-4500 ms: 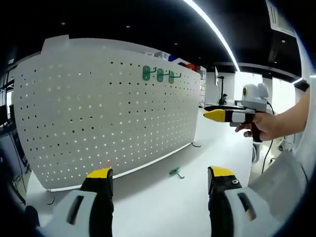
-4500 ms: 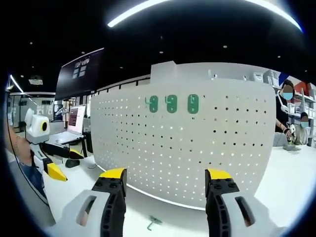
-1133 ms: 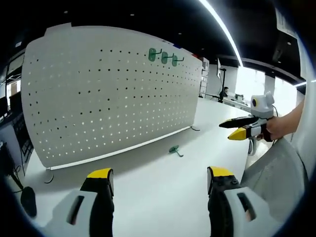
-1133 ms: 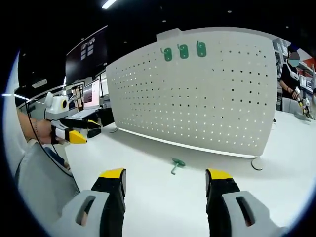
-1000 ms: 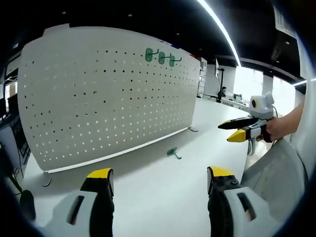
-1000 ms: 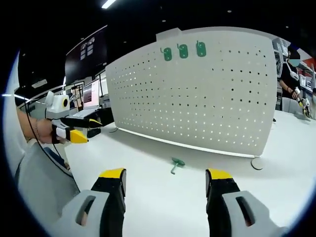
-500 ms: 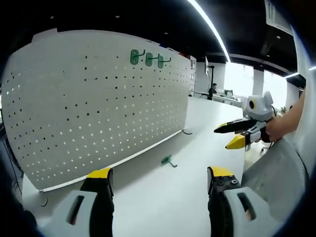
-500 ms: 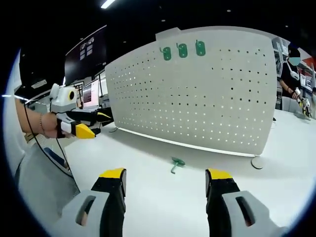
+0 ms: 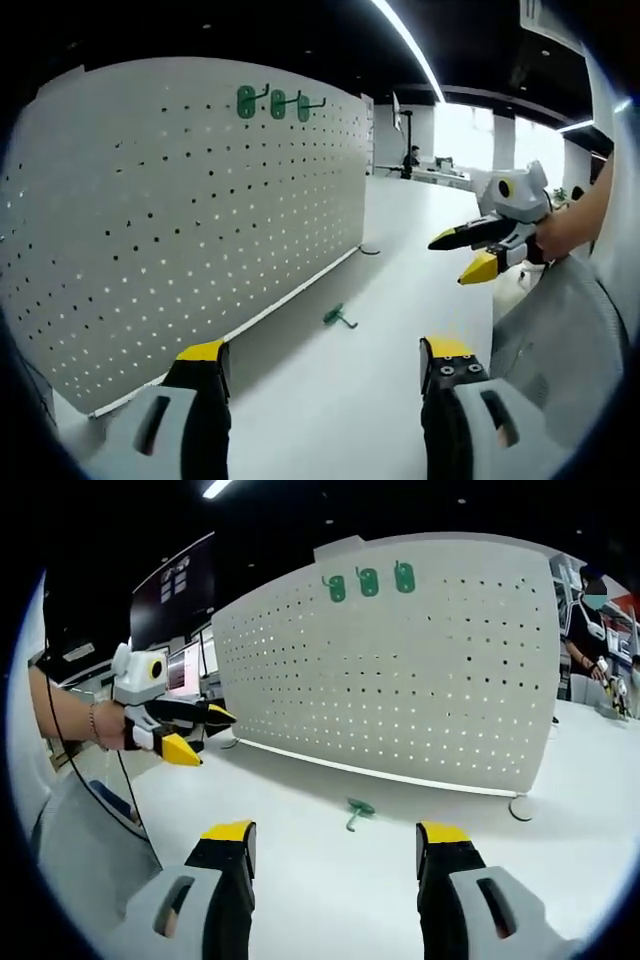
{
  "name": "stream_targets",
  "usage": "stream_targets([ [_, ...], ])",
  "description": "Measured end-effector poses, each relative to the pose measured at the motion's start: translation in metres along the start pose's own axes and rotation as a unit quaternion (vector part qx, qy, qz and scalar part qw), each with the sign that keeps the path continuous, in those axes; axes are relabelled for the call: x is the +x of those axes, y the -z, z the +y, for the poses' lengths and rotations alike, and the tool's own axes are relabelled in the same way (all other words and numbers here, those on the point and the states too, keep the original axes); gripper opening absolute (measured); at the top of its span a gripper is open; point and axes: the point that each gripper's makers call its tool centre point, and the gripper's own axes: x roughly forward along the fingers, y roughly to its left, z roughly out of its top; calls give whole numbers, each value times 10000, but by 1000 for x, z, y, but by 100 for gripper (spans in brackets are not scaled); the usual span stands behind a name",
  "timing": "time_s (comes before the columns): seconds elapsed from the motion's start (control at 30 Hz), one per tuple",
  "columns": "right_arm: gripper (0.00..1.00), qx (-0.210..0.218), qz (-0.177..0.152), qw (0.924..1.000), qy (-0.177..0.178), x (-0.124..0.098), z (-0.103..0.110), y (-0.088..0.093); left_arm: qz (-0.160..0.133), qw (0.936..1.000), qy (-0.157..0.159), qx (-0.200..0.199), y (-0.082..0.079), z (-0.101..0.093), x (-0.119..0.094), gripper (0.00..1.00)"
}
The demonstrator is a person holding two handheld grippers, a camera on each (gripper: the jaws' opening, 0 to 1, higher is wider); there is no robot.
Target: Insert the hook assembly into the mounting plate slot until the hook locks in place.
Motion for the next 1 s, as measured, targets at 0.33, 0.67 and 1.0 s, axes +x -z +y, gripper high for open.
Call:
stream_targets([
  [0.33, 62, 80, -18, 10000, -8, 0, -1, 0, 283, 9983, 370, 347, 3, -6, 9, 80],
  [0.67, 62, 103, -1, 9999, -34, 1, 0, 1, 523, 9949, 623, 602, 3, -9, 16, 80],
  [1.0, 62, 95, 41, 9999, -71, 1, 2, 3, 817, 9883, 868, 951, 4, -13, 28, 81],
])
